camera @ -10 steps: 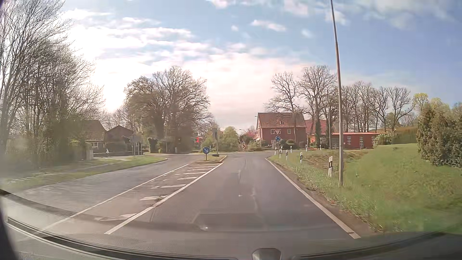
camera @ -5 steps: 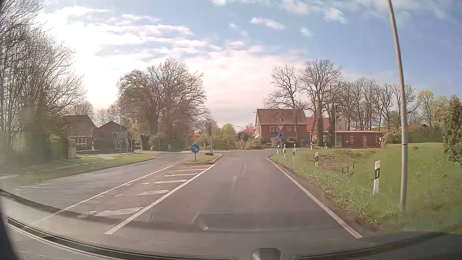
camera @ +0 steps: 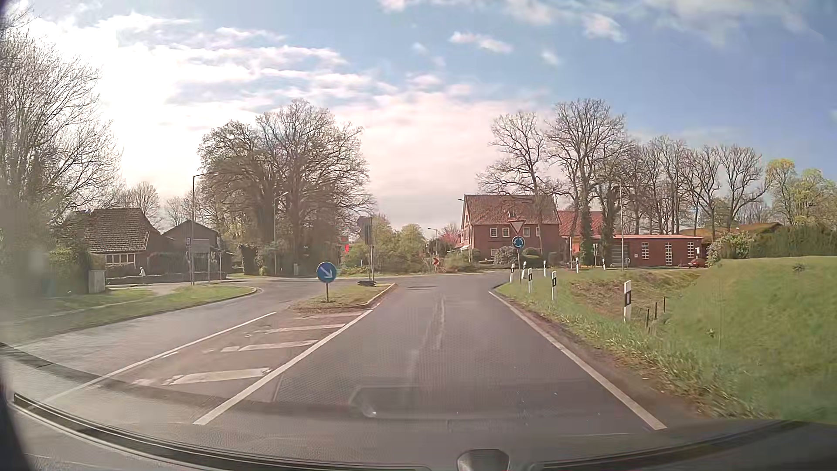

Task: Follow the waypoints while adhering to traffic rules and regulations

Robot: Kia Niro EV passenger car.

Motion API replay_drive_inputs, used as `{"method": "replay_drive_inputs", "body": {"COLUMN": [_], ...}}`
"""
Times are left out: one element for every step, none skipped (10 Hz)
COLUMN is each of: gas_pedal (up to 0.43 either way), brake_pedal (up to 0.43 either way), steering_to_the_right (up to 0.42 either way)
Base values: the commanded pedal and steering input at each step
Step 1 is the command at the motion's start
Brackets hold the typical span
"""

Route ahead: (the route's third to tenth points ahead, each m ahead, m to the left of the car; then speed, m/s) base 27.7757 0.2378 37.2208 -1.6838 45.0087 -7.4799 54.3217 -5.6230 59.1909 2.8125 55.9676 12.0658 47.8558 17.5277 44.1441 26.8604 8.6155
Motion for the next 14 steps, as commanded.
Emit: {"method": "replay_drive_inputs", "body": {"gas_pedal": [0.047,0.067,0.079,0.079,0.079,0.079,0.079,0.098,0.11,0.11,0.11,0.11,0.11,0.11], "brake_pedal": [0.0,0.0,0.0,0.0,0.0,0.0,0.0,0.0,0.0,0.0,0.0,0.0,0.0,0.0], "steering_to_the_right": [-0.005,-0.003,-0.003,-0.003,-0.002,-0.002,-0.002,-0.002,-0.002,-0.002,-0.002,-0.002,-0.002,0.0]}}
